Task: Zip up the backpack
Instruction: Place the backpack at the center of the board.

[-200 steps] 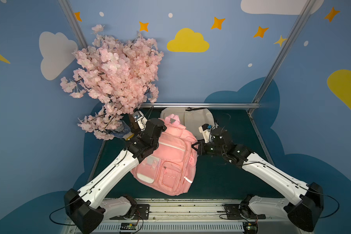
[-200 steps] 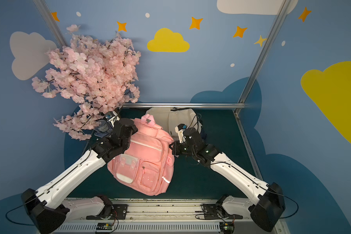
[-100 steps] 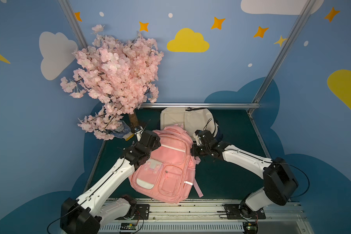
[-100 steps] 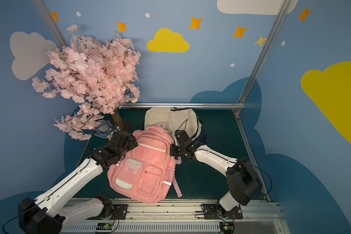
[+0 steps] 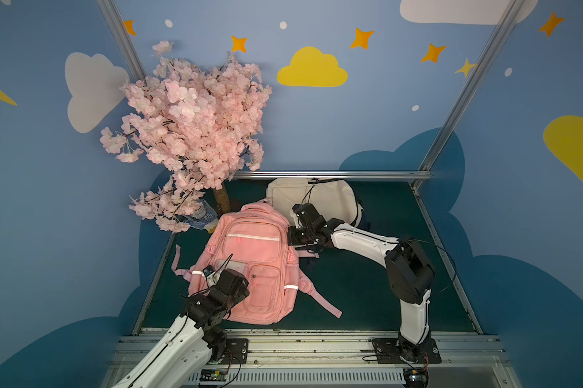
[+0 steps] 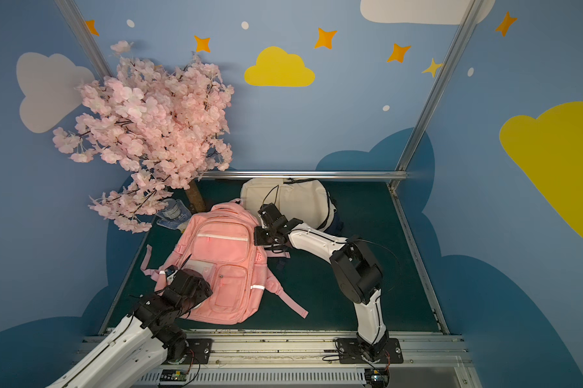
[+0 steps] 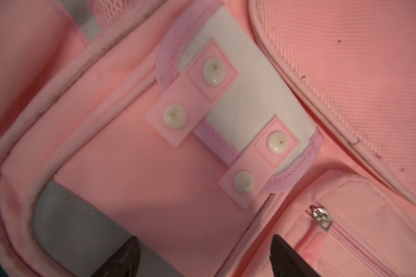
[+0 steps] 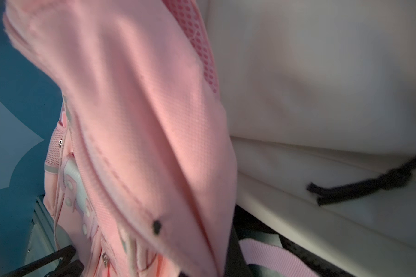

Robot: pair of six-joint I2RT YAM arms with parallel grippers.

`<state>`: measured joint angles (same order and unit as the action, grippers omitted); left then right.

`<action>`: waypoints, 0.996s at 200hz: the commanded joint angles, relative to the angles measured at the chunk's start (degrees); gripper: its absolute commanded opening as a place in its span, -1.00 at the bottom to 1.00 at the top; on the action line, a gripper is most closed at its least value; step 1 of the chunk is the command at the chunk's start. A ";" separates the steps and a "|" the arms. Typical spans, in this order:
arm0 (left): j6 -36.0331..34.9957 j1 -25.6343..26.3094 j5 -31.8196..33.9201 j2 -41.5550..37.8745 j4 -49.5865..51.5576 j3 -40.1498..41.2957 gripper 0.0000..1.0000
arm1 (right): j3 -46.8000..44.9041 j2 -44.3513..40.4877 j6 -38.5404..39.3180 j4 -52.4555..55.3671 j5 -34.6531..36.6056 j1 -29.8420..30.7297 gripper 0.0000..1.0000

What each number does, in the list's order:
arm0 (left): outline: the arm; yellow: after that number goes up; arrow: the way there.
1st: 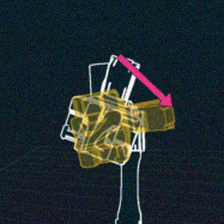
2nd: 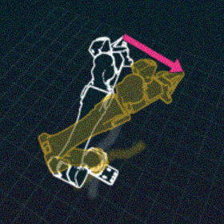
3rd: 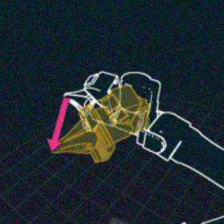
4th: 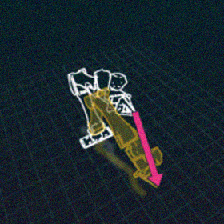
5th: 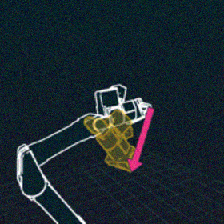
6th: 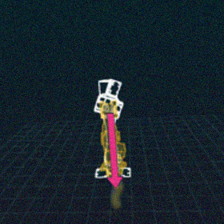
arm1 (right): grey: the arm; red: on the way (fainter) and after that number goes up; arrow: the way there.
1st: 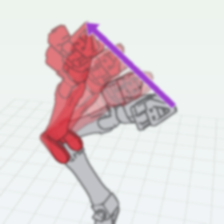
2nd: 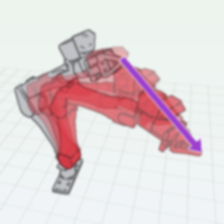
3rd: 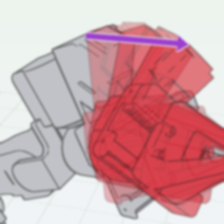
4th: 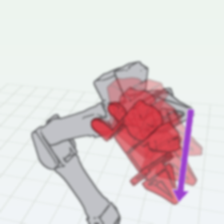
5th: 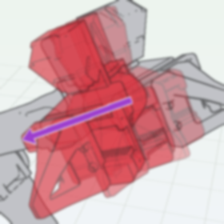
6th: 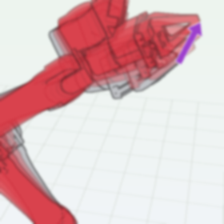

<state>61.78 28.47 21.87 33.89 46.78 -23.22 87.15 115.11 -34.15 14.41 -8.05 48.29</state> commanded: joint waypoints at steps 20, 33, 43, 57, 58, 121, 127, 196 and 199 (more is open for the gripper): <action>0.71 -2.62 1.60 0.01 1.66 1.18 0.55 | 10.91 6.35 -3.11 -3.80 0.06 2.84 -1.00; -1.03 -4.47 1.37 0.40 0.67 1.52 0.48 | 13.76 8.39 -3.27 -3.04 0.84 3.28 -1.00; -2.33 -6.17 0.87 0.63 0.05 1.76 0.44 | 15.54 9.70 -3.66 -2.92 1.17 3.60 -1.00; -4.85 -9.28 -0.17 0.94 -1.13 1.78 0.37 | 17.12 11.03 -4.26 -2.94 1.38 4.06 -1.00; -4.97 -9.51 -0.21 0.93 -1.15 1.73 0.37 | 17.23 11.11 -4.39 -2.92 1.38 4.08 -1.00; -11.37 -22.86 -7.66 4.14 -6.01 0.60 0.34 | 18.23 9.08 -2.96 -0.93 4.16 5.69 -0.03; -11.65 -23.36 -8.10 4.48 -6.30 0.39 0.35 | 17.64 7.89 -2.34 -0.81 4.78 5.56 0.18; -17.24 -20.55 -8.45 10.39 -5.98 -12.73 0.55 | 0.27 -12.88 1.65 -0.17 8.57 -1.35 0.69; -17.52 -19.61 -8.26 11.27 -6.14 -13.59 0.57 | -0.70 -13.92 1.90 0.09 8.96 -1.89 0.69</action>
<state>47.90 5.48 14.04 42.09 41.19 -30.02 92.07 109.34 -34.59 14.09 -1.85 50.30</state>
